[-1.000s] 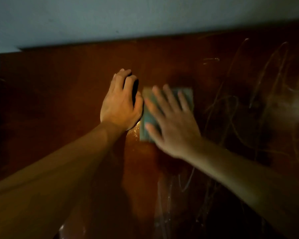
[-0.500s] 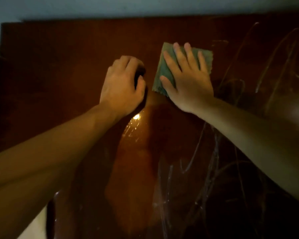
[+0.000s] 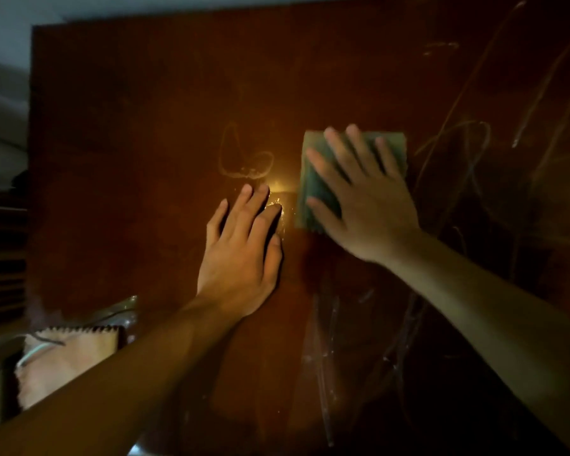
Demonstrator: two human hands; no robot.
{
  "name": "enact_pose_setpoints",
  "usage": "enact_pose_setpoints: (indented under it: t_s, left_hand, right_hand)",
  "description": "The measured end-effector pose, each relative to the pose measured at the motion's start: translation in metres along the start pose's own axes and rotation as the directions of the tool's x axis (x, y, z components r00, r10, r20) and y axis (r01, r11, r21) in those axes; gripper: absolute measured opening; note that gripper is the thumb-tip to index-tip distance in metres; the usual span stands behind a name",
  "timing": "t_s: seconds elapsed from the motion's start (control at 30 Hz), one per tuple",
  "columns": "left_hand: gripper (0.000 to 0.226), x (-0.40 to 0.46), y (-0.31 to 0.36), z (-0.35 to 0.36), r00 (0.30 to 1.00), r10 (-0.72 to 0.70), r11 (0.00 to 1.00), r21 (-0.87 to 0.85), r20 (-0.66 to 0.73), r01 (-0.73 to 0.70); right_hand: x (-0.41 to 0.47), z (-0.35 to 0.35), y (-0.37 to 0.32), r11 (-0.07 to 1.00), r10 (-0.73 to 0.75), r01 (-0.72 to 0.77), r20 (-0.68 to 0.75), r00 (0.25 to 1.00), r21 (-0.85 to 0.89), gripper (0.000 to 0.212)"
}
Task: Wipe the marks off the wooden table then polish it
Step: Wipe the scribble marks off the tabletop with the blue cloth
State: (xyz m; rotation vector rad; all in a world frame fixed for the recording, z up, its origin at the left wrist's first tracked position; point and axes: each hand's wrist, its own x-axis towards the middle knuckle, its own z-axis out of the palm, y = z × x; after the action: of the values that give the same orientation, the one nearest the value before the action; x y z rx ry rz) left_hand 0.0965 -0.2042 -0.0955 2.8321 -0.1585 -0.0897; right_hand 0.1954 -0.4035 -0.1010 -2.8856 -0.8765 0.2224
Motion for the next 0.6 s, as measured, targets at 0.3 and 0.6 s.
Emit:
enact_pose_setpoints:
  t_s: [0.3, 0.6]
  left_hand:
    - [0.047, 0.0, 0.0, 0.001, 1.0, 0.004, 1.0, -0.014, -0.031, -0.005]
    - [0.049, -0.005, -0.002, 0.002, 0.998, 0.021, 1.0, 0.005, -0.056, -0.02]
  right_hand:
    - [-0.067, 0.012, -0.059, 0.985, 0.171, -0.171, -0.005, 0.985, 0.026, 0.067]
    - [-0.064, 0.009, -0.045, 0.986, 0.162, -0.163, 0.027, 0.986, 0.018, 0.069]
